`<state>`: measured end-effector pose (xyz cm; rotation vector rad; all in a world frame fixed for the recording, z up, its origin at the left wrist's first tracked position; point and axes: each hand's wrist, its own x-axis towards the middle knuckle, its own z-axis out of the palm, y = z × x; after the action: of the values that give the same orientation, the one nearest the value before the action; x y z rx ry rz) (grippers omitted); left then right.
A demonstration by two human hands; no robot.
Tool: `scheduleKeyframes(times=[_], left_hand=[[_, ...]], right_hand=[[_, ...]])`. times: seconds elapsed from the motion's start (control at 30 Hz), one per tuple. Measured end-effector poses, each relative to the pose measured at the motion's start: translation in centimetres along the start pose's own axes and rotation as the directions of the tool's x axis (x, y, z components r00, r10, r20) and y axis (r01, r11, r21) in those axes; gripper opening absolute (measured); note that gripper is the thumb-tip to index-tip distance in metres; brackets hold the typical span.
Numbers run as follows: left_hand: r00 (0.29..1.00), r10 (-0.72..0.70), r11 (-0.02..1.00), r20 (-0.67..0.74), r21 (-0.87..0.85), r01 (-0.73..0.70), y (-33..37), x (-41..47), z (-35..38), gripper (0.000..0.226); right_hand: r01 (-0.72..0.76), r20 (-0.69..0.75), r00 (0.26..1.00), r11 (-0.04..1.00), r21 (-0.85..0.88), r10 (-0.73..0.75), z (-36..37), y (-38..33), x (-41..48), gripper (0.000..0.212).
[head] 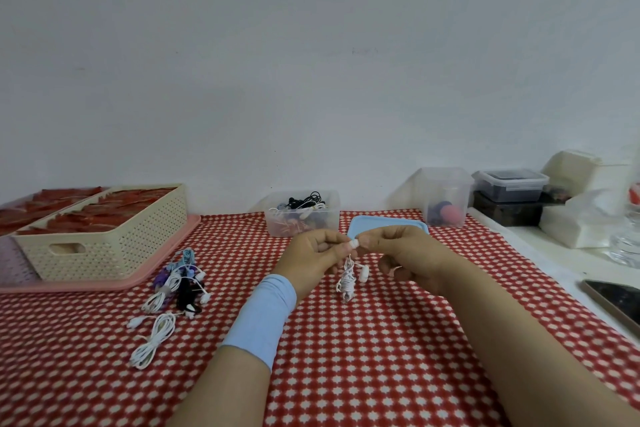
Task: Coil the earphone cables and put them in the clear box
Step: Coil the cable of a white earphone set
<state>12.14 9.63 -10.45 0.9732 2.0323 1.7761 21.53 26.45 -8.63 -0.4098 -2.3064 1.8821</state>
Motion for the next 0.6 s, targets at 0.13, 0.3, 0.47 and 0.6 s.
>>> scheduleKeyframes(times=[0.13,0.3,0.47,0.6], left_hand=[[0.998,-0.053,0.978,-0.046,-0.202,0.043,0.0,0.3,0.0,0.008],[0.999,-0.021,0.938,-0.033,-0.346,0.008,0.6,0.2,0.1,0.026],[0.999,-0.003,0.962,-0.044,-0.271,-0.009,0.6,0.1,-0.2,0.029],[0.997,0.005,0.983,-0.081,-0.183,-0.020,0.4,-0.1,-0.4,0.022]], right_hand=[[0.037,0.081,0.996,0.990,-0.137,-0.026,0.4,-0.6,-0.9,0.019],[0.100,0.012,0.995,0.979,-0.179,-0.100,0.9,-0.4,-0.9,0.011],[0.151,-0.039,0.987,0.979,-0.136,-0.158,0.9,-0.2,-0.4,0.015],[0.199,-0.062,0.977,0.974,-0.107,-0.206,1.2,-0.1,-0.4,0.019]])
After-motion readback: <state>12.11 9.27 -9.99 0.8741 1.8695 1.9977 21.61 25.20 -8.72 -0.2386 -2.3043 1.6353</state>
